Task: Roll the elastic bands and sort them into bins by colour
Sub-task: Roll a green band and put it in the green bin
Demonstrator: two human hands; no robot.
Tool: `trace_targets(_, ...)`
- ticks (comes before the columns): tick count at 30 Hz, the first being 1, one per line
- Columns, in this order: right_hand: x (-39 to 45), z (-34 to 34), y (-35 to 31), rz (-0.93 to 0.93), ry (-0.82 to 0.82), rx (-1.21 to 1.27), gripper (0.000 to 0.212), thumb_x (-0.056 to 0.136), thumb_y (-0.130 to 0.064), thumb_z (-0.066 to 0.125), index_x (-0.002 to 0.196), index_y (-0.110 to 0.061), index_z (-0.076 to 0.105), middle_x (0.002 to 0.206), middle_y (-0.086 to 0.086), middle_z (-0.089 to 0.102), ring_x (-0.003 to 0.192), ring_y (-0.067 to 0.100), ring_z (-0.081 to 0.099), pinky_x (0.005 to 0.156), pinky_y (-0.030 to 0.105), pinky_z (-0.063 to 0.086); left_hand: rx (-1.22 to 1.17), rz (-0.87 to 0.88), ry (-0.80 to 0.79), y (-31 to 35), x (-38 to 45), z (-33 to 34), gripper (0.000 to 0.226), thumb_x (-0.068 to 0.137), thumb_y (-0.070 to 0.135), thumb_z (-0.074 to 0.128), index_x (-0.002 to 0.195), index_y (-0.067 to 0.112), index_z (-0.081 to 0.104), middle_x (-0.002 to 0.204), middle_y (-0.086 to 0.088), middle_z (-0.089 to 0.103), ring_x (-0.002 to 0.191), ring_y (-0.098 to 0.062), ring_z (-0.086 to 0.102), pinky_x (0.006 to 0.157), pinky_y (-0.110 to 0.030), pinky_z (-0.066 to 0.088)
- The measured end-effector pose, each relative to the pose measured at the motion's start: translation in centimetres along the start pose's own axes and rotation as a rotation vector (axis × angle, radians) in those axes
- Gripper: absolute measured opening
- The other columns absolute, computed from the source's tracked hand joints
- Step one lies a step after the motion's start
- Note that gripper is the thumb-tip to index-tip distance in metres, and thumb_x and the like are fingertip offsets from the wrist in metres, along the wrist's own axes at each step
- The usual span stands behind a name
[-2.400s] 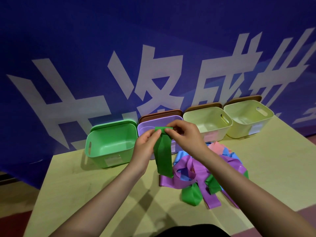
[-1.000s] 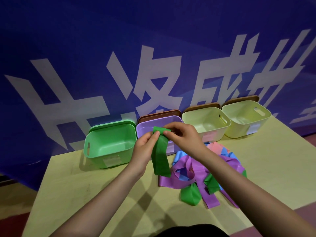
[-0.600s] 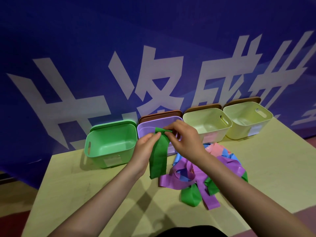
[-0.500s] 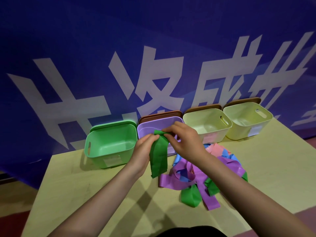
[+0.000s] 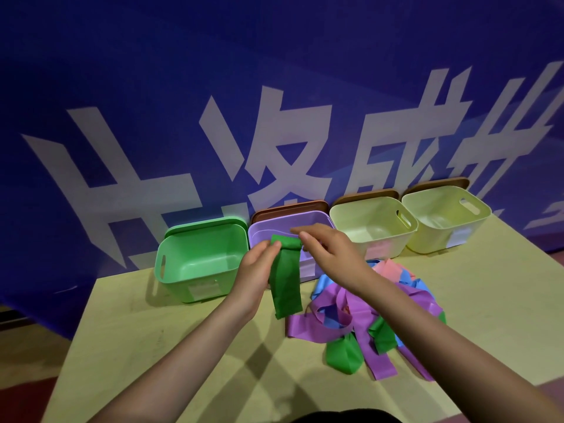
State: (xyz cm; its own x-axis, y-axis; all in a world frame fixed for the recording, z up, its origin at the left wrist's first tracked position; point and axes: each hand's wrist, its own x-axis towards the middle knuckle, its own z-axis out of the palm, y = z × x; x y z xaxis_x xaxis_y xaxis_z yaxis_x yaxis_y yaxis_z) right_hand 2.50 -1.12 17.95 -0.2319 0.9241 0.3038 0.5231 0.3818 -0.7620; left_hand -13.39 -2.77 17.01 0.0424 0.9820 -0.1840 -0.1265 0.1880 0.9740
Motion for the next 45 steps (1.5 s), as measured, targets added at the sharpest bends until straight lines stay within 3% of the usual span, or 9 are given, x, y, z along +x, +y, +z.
trace_targets(6, -0.4, 0.8, -0.1, 0.128, 0.017, 0.186, 0.006, 0.092, -0.023, 0.063, 0.089, -0.025, 0.068, 0.071, -0.008, 0.065, 0.068, 0.008, 0.062, 0.067, 0.023, 0.05, 0.085, 0.057, -0.004, -0.2, -0.2, 0.2, 0.019, 0.099, 0.017, 0.048, 0.096, 0.02, 0.066, 0.097, -0.01, 0.07, 0.09, -0.022, 0.064, 0.078, -0.034, 0.05)
trace_targets(15, -0.4, 0.7, 0.0, 0.123, 0.044, 0.219, 0.02, 0.09, -0.017, 0.064, 0.074, -0.029, 0.061, 0.061, -0.013, 0.06, 0.06, 0.006, 0.057, 0.06, 0.02, 0.047, 0.141, 0.18, -0.023, -0.3, -0.3, 0.4, 0.015, 0.098, 0.012, 0.049, 0.092, 0.007, 0.061, 0.08, -0.007, 0.063, 0.075, -0.017, 0.058, 0.068, -0.029, 0.045)
trace_targets(18, -0.5, 0.9, -0.1, 0.11, 0.058, 0.233, 0.014, 0.09, -0.017, 0.064, 0.078, -0.024, 0.064, 0.065, -0.007, 0.061, 0.064, 0.01, 0.059, 0.062, 0.022, 0.049, 0.14, 0.188, -0.001, -0.4, -0.2, 0.5, 0.016, 0.098, 0.013, 0.049, 0.097, 0.003, 0.061, 0.082, -0.01, 0.063, 0.074, -0.018, 0.057, 0.066, -0.029, 0.045)
trace_targets(21, -0.4, 1.1, 0.0, 0.087, 0.102, 0.26, 0.011, 0.09, -0.016, 0.065, 0.083, -0.024, 0.067, 0.072, -0.003, 0.065, 0.066, 0.007, 0.059, 0.064, 0.02, 0.049, 0.036, 0.082, 0.018, -0.3, 0.1, 0.5, 0.017, 0.098, 0.015, 0.05, 0.096, 0.014, 0.066, 0.088, -0.009, 0.066, 0.08, -0.018, 0.06, 0.068, -0.028, 0.048)
trace_targets(25, -0.4, 1.2, 0.4, 0.034, 0.163, 0.188, 0.006, 0.089, -0.016, 0.066, 0.091, -0.02, 0.07, 0.08, -0.005, 0.067, 0.074, 0.012, 0.061, 0.069, 0.025, 0.052, -0.105, -0.092, -0.025, -0.4, 0.4, 0.2, 0.027, 0.099, 0.025, 0.042, 0.099, 0.016, 0.067, 0.097, -0.013, 0.068, 0.095, -0.028, 0.061, 0.084, -0.044, 0.048)
trace_targets(30, -0.4, 0.8, 1.2, -0.19, 0.205, -0.084, 0.015, 0.087, -0.018, 0.067, 0.1, -0.014, 0.072, 0.082, -0.005, 0.06, 0.07, 0.002, 0.053, 0.067, 0.011, 0.042, -0.133, -0.159, -0.067, -0.5, 0.3, 0.0, 0.039, 0.098, 0.039, 0.044, 0.107, 0.012, 0.069, 0.111, -0.02, 0.068, 0.1, -0.028, 0.063, 0.094, -0.047, 0.045)
trace_targets(38, -0.3, 0.7, 1.6, -0.408, 0.205, -0.26, 0.027, 0.089, -0.028, 0.057, 0.104, -0.012, 0.073, 0.085, 0.002, 0.061, 0.073, 0.013, 0.056, 0.062, 0.03, 0.051, -0.152, -0.084, -0.03, -0.6, 0.2, 0.4, 0.028, 0.097, 0.025, 0.052, 0.11, 0.005, 0.067, 0.103, -0.017, 0.069, 0.091, -0.026, 0.065, 0.091, -0.045, 0.048)
trace_targets(42, -0.8, 0.2, 1.4, -0.232, 0.072, -0.025, 0.035, 0.094, -0.036, 0.05, 0.118, -0.018, 0.067, 0.094, -0.003, 0.059, 0.086, 0.005, 0.057, 0.076, 0.021, 0.047, -0.146, -0.047, -0.031, -0.8, 0.2, 0.2, 0.021, 0.097, 0.021, 0.051, 0.104, 0.01, 0.068, 0.098, -0.01, 0.072, 0.088, -0.02, 0.066, 0.09, -0.041, 0.046)
trace_targets(45, -1.0, 0.6, 1.4, 0.028, 0.026, 0.241, 0.044, 0.093, -0.048, 0.037, 0.121, -0.025, 0.062, 0.088, -0.007, 0.061, 0.084, 0.009, 0.06, 0.076, 0.028, 0.05, -0.09, -0.022, -0.051, -0.9, 0.2, 0.2, 0.022, 0.098, 0.02, 0.048, 0.105, 0.014, 0.068, 0.099, -0.007, 0.073, 0.089, -0.018, 0.067, 0.085, -0.034, 0.047)
